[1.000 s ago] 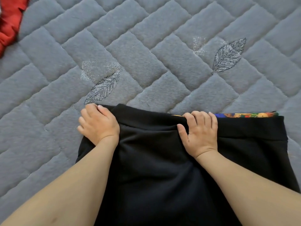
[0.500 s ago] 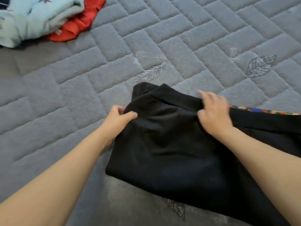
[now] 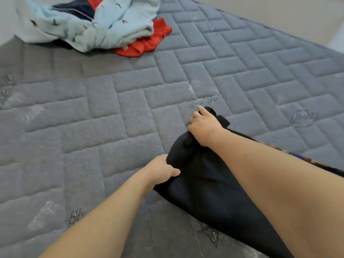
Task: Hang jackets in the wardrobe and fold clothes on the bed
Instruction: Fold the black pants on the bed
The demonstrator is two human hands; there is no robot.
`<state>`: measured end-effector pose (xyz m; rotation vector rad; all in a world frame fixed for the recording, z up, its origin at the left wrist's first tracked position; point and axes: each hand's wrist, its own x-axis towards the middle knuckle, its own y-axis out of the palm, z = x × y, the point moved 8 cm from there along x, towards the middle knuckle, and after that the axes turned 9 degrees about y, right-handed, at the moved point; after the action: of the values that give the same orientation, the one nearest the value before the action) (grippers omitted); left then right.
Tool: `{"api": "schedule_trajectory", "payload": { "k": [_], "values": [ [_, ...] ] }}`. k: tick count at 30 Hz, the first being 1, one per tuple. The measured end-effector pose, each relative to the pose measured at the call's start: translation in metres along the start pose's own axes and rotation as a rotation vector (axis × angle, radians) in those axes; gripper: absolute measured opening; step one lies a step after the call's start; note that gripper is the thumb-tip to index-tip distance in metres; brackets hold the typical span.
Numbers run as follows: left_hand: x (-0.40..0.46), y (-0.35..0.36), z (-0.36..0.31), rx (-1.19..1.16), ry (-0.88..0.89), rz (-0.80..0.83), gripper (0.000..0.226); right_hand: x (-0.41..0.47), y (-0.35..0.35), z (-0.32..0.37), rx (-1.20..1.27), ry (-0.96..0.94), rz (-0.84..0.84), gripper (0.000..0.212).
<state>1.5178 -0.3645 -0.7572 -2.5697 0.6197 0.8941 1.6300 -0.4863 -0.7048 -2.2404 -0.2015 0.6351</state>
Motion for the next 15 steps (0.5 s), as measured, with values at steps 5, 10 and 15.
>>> {"api": "schedule_trajectory", "payload": {
  "k": [5,10,15],
  "values": [
    [-0.045,-0.086,-0.13,0.353,0.229,-0.176,0.023,-0.031,-0.082,-0.106,0.115,0.169,-0.112,0.023],
    [-0.154,-0.159,-0.324,0.866,0.492,-0.476,0.009,-0.085,-0.218,-0.24,0.284,0.417,-0.327,0.013],
    [-0.272,-0.16,-0.453,1.131,0.647,-0.57,0.007,-0.172,-0.322,-0.33,0.328,0.504,-0.543,0.012]
  ]
}}
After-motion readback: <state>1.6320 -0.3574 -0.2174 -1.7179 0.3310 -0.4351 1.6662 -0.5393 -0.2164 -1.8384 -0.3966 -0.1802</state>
